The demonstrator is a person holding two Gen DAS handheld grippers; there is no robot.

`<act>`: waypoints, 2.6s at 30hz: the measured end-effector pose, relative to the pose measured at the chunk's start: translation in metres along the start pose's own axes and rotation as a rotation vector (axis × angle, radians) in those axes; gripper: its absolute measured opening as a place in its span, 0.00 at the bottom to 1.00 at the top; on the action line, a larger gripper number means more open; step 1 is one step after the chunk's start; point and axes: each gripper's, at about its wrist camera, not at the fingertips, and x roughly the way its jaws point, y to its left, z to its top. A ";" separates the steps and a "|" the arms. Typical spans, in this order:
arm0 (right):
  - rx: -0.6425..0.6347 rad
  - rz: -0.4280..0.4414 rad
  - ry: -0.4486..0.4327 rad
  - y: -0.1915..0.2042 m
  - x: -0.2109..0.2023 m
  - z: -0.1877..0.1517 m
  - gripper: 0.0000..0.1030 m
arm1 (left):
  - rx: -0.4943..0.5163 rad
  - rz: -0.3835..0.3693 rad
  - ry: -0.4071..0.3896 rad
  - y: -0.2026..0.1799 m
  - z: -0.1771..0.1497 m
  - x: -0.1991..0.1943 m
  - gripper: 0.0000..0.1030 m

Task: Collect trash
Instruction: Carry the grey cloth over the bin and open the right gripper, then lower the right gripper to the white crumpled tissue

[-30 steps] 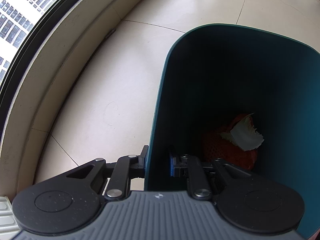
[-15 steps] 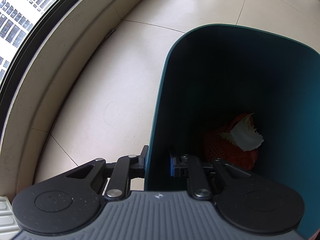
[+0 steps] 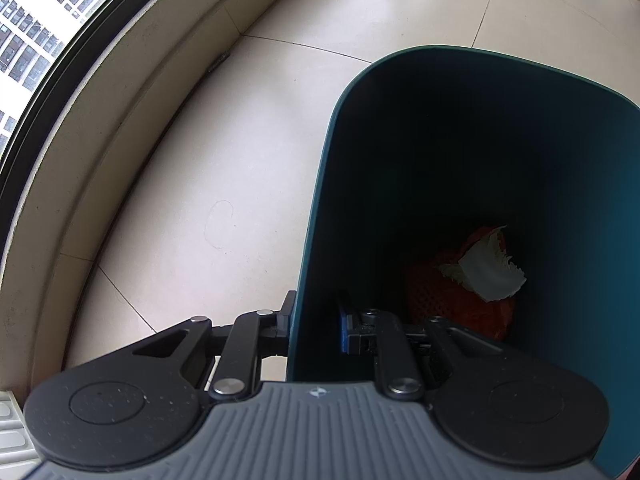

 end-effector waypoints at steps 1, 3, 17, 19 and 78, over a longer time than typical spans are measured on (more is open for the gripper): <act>-0.015 0.007 -0.014 0.005 -0.008 0.004 0.41 | -0.001 -0.001 0.000 0.000 0.000 0.000 0.17; -0.048 0.040 -0.047 0.017 -0.026 0.011 0.41 | -0.002 -0.003 0.000 0.000 0.000 0.000 0.17; -0.396 0.272 -0.073 0.122 -0.025 0.038 0.41 | -0.004 -0.012 -0.001 0.001 0.000 -0.001 0.17; -0.440 0.257 -0.049 0.142 -0.005 0.034 0.41 | -0.005 -0.011 -0.001 0.002 0.001 -0.001 0.17; -0.363 0.067 0.045 0.022 -0.007 -0.047 0.72 | 0.003 -0.016 0.008 0.007 0.004 -0.002 0.17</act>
